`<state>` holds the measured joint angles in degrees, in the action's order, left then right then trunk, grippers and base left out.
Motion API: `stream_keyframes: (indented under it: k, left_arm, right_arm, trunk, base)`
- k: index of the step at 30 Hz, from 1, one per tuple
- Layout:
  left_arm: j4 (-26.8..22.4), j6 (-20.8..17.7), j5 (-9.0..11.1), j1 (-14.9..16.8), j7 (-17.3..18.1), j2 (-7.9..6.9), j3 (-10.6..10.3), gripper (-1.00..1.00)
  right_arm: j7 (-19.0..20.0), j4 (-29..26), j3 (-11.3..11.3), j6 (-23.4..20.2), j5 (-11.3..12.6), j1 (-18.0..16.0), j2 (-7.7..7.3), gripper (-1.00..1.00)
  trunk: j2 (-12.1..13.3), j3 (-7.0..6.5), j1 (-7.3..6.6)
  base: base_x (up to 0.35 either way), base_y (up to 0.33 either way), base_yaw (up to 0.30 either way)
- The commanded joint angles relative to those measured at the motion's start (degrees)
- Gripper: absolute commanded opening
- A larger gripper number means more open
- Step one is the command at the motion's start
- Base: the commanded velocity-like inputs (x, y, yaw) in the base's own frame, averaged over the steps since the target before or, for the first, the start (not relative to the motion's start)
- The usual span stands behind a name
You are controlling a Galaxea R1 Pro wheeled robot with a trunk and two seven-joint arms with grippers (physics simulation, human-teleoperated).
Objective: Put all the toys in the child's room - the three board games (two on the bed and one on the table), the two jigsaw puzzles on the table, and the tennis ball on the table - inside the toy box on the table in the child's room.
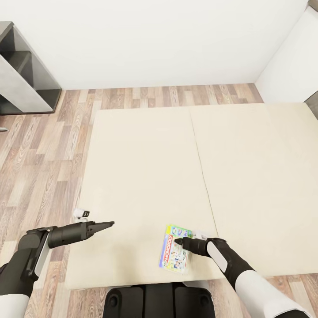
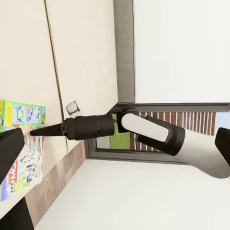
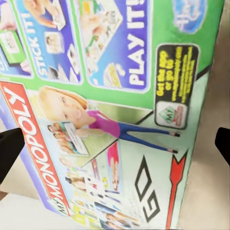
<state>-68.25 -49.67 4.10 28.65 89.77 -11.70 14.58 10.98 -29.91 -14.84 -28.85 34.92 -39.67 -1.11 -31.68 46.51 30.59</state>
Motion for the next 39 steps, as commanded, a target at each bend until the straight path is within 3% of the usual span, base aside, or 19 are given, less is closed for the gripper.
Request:
stream_keyframes:
  k: [1,39]
  left_arm:
    - [0.01,-0.61,-0.05,0.01,0.23,-0.1,-0.03,1.0]
    - [0.03,-0.52,0.03,0.0,0.23,-0.41,-0.08,1.0]
  right_arm:
    - [0.1,-0.06,-0.23,-0.13,0.09,0.0,0.01,1.0]
    - [0.13,-0.06,-0.63,-0.24,0.16,0.03,0.26,1.0]
  trunk:
    - [-0.06,0.05,0.02]
    - [-0.06,0.05,0.02]
  base:
    - [0.0,0.0,0.0]
    - [0.015,0.0,0.0]
